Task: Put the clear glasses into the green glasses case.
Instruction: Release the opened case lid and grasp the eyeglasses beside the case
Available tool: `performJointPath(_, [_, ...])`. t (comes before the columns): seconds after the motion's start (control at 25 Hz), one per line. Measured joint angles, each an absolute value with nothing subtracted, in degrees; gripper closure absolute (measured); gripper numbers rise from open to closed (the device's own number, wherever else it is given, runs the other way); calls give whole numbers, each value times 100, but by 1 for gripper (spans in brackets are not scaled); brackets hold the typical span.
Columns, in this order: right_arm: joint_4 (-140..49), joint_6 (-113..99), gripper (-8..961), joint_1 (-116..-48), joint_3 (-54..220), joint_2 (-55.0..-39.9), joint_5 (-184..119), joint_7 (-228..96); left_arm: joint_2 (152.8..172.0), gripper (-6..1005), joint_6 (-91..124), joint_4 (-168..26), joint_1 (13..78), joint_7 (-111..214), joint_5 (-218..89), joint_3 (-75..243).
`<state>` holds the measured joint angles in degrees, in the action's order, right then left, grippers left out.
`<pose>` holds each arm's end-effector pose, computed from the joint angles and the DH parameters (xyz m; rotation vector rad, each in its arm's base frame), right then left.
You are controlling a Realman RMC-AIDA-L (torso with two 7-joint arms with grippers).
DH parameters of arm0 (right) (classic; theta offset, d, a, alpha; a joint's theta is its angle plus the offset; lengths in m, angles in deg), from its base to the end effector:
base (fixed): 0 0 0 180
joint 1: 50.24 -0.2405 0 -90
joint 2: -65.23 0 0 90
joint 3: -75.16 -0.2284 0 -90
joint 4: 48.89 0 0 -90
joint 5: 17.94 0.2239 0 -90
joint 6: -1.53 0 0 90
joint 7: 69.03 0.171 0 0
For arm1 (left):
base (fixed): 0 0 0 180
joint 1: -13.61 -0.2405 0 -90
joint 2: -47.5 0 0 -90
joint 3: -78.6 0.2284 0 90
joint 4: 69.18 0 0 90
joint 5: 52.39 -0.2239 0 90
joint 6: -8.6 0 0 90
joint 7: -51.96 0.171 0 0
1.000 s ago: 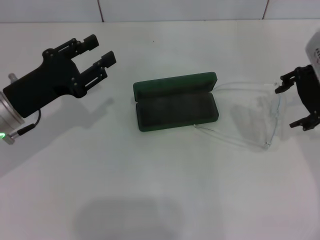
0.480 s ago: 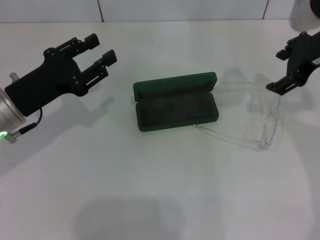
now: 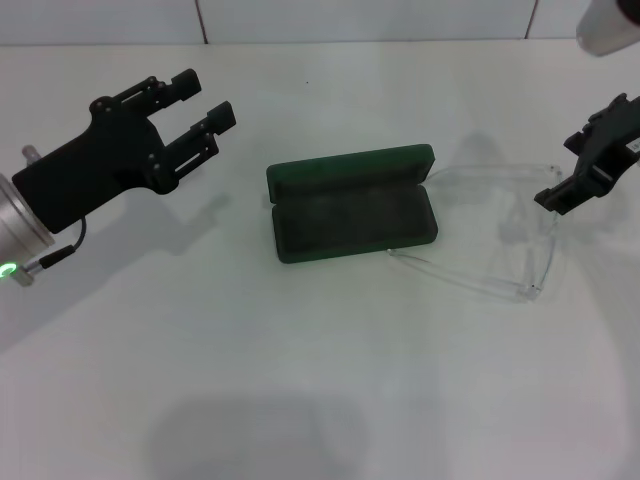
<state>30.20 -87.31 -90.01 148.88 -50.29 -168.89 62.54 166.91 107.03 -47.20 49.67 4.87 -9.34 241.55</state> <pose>0.1472 0.3963 0.0377 -2.5930 0.4883 -0.5183 -0.2495 0.3328 0.0111 -2.2695 -0.3453 -1.0627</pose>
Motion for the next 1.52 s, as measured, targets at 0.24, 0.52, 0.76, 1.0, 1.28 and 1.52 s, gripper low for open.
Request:
performJointPath(0.24, [2623, -8677, 152, -8972, 14654, -5065, -16945, 6567, 16685, 438, 10703, -4728, 4982, 503, -939, 24154])
performJointPath(0.52, [2578, -8269, 156, -8660, 14709, -5084, -16906, 7480, 16653, 437, 10704, -4728, 5054, 503, -955, 24155])
performJointPath(0.76, [2269, -7950, 158, -8530, 14708, -5087, -16698, 7722, 16634, 437, 10704, -4681, 5115, 473, -1032, 24155])
performJointPath(1.0, [2131, -7682, 157, -8449, 14783, -5085, -16191, 7728, 16594, 437, 10704, -4676, 5154, 461, -1033, 24154])
performJointPath(1.28, [2312, -7974, 158, -8463, 14619, -5030, -16135, 7723, 16580, 438, 10707, -4676, 5191, 448, -1100, 24163])
performJointPath(1.52, [2385, -7966, 161, -8448, 14375, -5046, -16012, 7703, 16562, 437, 10707, -4668, 5193, 449, -1105, 24163])
